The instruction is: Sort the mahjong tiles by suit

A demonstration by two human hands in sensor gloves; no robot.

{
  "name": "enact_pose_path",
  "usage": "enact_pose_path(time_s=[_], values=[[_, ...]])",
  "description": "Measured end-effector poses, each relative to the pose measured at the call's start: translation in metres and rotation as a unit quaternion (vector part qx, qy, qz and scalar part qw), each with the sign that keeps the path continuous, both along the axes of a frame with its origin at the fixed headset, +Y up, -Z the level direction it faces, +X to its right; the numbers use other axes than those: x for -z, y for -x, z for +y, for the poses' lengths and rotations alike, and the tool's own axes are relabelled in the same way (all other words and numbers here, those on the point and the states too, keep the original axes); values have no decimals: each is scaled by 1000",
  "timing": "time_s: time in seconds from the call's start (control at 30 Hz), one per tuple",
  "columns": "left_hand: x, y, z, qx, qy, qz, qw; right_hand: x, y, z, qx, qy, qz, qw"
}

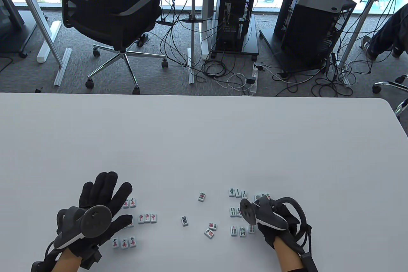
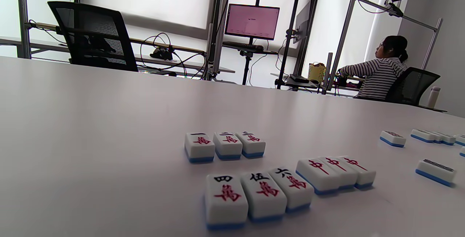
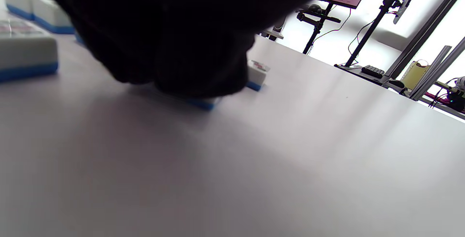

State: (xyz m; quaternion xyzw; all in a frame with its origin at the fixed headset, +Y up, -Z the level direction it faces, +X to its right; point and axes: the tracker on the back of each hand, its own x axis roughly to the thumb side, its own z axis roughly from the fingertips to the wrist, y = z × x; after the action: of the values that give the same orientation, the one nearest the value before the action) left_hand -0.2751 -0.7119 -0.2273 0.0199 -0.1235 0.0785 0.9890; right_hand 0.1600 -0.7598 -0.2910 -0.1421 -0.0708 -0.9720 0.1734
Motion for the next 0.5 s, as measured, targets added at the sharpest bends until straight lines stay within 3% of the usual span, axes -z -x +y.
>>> enact_pose_path(time_s=[0.3,0.5], values=[[0,0,0,-1,0,-2,1000,-3,2,2,-26,-6,-11,1000],[0,-1,0,0,1,-3,1000,-17,27,20,38,-16,40,998]])
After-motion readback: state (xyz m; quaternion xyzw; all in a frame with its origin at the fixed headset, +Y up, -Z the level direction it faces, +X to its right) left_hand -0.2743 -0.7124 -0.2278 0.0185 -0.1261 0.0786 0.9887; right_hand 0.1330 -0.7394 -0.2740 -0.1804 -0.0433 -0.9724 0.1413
